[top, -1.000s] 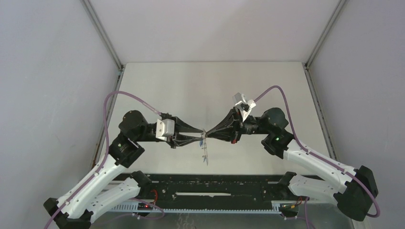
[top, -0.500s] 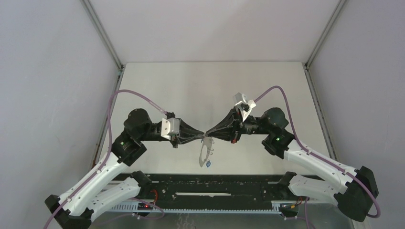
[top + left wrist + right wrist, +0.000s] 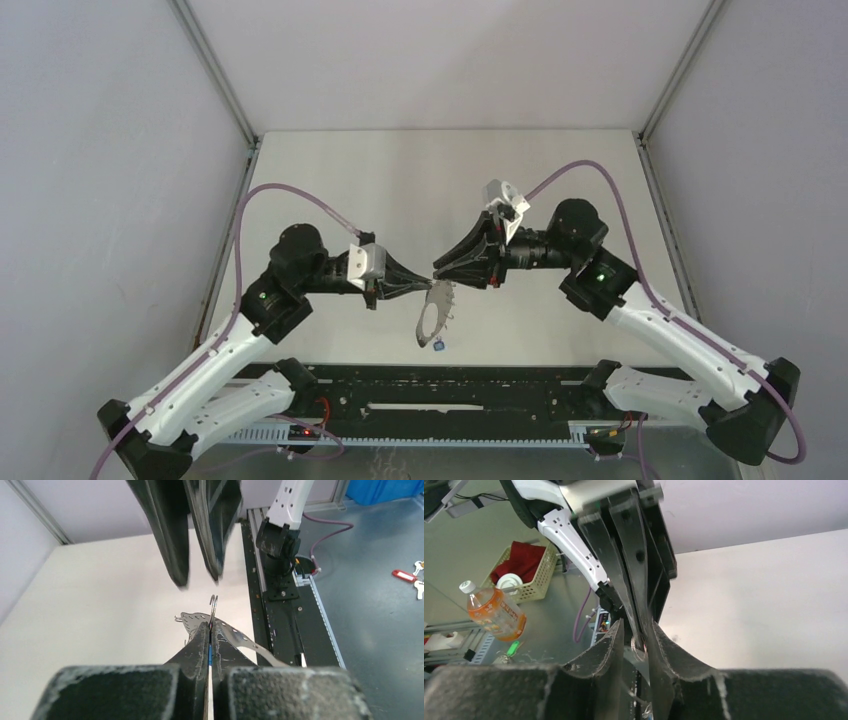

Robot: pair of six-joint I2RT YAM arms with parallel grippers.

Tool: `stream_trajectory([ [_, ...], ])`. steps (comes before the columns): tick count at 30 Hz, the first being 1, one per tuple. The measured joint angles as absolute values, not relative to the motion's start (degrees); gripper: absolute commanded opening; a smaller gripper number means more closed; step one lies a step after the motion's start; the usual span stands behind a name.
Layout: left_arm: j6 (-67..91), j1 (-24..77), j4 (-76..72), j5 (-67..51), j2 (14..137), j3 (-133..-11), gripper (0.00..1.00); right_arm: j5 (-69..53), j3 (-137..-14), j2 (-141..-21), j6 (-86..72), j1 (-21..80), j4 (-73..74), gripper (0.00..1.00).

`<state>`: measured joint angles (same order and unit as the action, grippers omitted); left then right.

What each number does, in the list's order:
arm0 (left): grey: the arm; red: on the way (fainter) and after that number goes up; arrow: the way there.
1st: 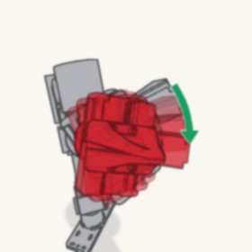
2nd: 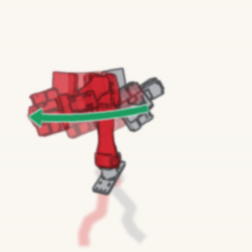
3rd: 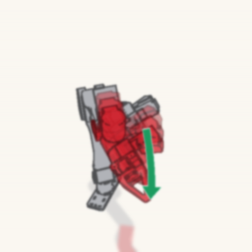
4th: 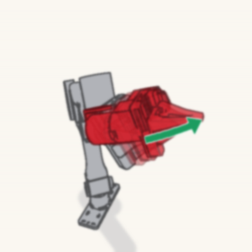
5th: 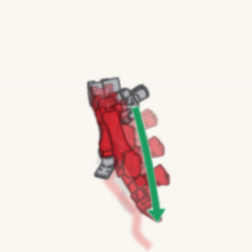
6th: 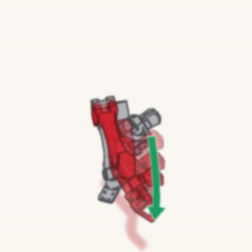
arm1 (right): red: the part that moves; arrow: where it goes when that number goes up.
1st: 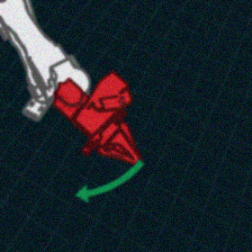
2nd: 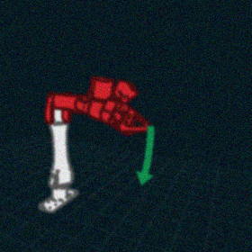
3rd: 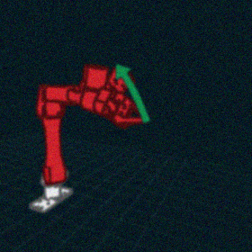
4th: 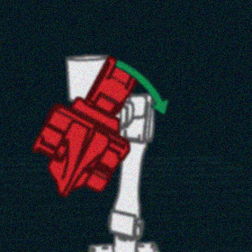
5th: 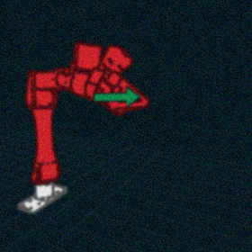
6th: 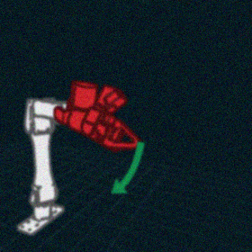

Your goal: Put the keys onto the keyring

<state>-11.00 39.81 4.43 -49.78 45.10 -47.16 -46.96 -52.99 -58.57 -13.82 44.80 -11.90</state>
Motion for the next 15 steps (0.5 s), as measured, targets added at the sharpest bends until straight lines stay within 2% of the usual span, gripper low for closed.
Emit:
stream_trajectory([
  [4, -13.3, 40.0, 8.7, -48.8, 46.8, -47.2, 0.00, -45.1, -62.3, -58.7, -5.9, 43.8, 3.4, 0.53],
  [6, -14.2, 40.0, 10.5, -48.2, 47.3, -47.4, 0.00, -44.2, -66.6, -59.2, -1.9, 43.6, 10.6, 0.56],
  [15, -18.6, 40.0, 16.6, -46.5, 48.6, -52.2, 0.00, -38.4, -84.5, -70.3, 15.2, 48.2, 39.1, 0.46],
])
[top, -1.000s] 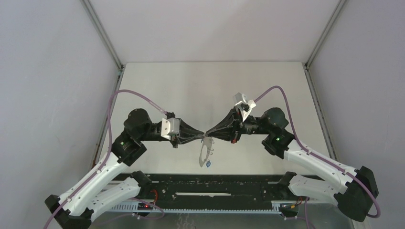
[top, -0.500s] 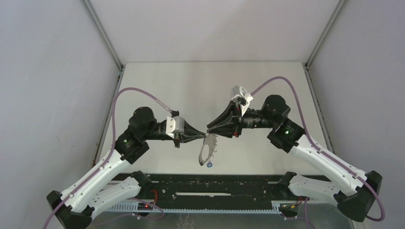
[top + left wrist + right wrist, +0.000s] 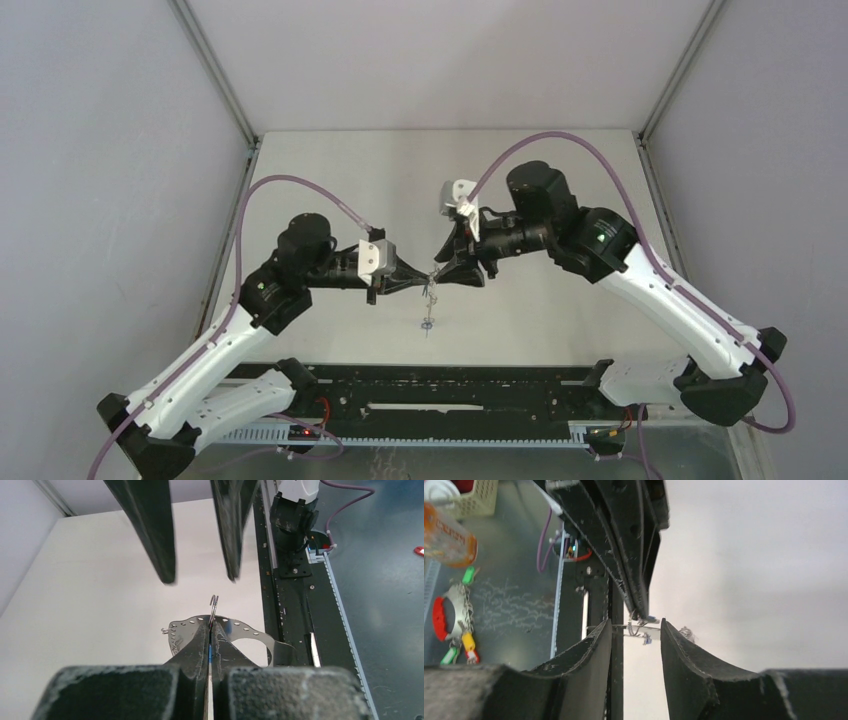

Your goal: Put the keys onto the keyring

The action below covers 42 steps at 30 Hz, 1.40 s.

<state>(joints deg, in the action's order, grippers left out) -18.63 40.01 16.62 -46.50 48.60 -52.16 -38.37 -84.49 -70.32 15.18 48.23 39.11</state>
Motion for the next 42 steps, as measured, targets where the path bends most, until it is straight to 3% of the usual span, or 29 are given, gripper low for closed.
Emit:
stream_trajectory([
  [5, -20.0, 40.1, 17.8, -45.8, 49.1, -53.5, 0.00, -35.0, -87.8, -74.0, 19.9, 51.5, 46.2, 0.38],
  [22, -22.6, 40.5, 20.8, -45.2, 49.1, -53.5, 0.00, -31.4, -92.2, -78.8, 24.0, 54.8, 51.4, 0.27],
  [26, -22.6, 40.8, 20.8, -45.2, 49.0, -53.5, 0.00, -30.7, -92.4, -79.7, 24.2, 55.0, 51.7, 0.16],
  [28, -22.7, 40.8, 21.2, -45.1, 48.9, -53.5, 0.00, -30.4, -92.8, -80.1, 24.2, 55.2, 51.8, 0.00],
  [32, -23.0, 40.8, 21.7, -44.9, 48.7, -53.5, 0.00, -30.1, -93.2, -80.5, 24.2, 55.5, 52.3, 0.00],
  [39, -26.0, 40.8, 22.3, -44.7, 47.9, -53.5, 0.36, -29.3, -91.0, -79.0, 22.8, 54.7, 49.2, 0.00],
  [42, -28.1, 40.9, 23.1, -44.8, 47.1, -53.5, 0.43, -32.3, -85.0, -75.4, 20.0, 52.7, 43.6, 0.00],
])
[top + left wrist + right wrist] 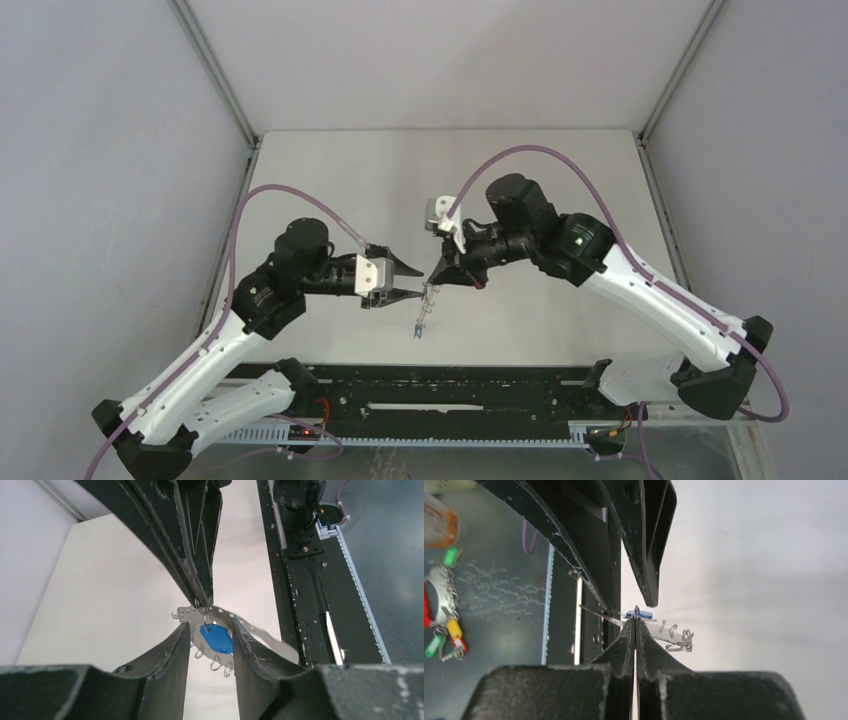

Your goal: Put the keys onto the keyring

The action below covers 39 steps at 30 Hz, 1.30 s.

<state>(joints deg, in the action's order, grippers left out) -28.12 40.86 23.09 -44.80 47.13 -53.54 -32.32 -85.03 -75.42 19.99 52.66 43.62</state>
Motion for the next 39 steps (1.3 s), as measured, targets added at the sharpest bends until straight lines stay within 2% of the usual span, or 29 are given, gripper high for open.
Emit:
stream_trajectory([
  [6, -30.0, 40.9, 23.2, -45.4, 46.1, -53.5, 0.37, -40.6, -73.4, -67.2, 11.7, 48.2, 29.6, 0.00],
  [12, -29.2, 41.0, 20.1, -45.7, 46.1, -53.5, 0.35, -44.8, -72.6, -66.5, 6.8, 47.6, 20.7, 0.00],
  [21, -28.5, 41.0, 17.3, -45.2, 45.6, -53.5, 0.27, -45.8, -71.0, -66.5, 4.1, 47.8, 16.6, 0.00],
  [23, -28.9, 41.0, 17.8, -45.2, 45.2, -53.5, 0.24, -45.7, -70.4, -66.3, 3.6, 47.8, 15.5, 0.00],
  [29, -32.2, 41.2, 20.3, -45.2, 43.8, -53.5, 0.01, -45.4, -68.1, -65.8, 1.5, 47.9, 12.6, 0.00],
  [30, -32.9, 41.3, 20.6, -45.1, 43.8, -53.5, 0.00, -45.2, -67.6, -65.7, 0.9, 47.9, 11.8, 0.00],
  [39, -43.8, 44.6, 21.7, -42.2, 42.5, -52.7, 0.00, -42.5, -62.3, -64.1, -5.2, 47.9, 3.0, 0.00],
])
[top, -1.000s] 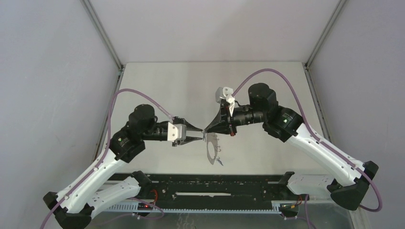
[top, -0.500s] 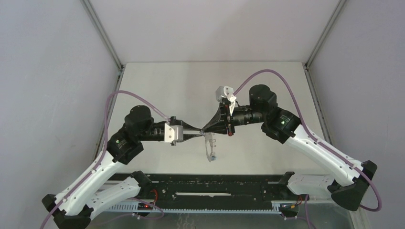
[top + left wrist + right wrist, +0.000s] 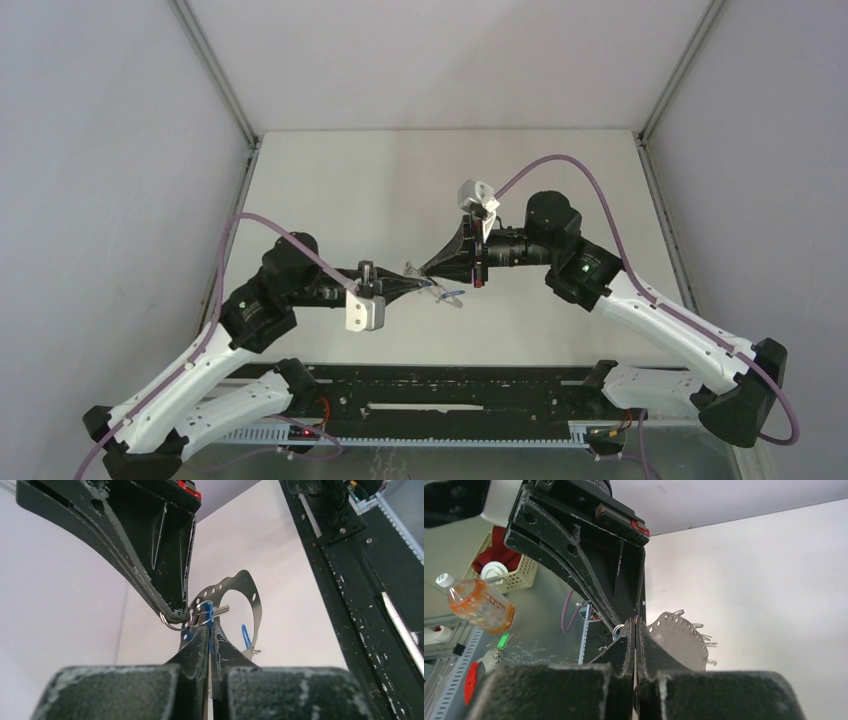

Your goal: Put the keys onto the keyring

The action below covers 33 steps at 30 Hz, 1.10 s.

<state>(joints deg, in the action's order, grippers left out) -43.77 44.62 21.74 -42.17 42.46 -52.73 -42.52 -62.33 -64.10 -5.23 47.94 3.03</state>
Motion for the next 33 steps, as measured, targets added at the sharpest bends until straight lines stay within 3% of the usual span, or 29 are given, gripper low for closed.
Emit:
stream_trajectory([
  [17, -56.5, 47.4, 25.6, -33.5, 42.9, -51.7, 0.01, -36.2, -45.8, -57.8, -20.2, 47.4, -19.6, 0.00],
  [24, -52.8, 47.5, 24.8, -32.2, 43.2, -51.7, 0.37, -35.1, -44.4, -56.6, -22.6, 47.3, -23.8, 0.00],
  [33, -41.1, 47.2, 21.6, -33.4, 43.2, -51.7, 0.34, -34.6, -43.7, -55.1, -23.6, 47.3, -28.3, 0.00],
])
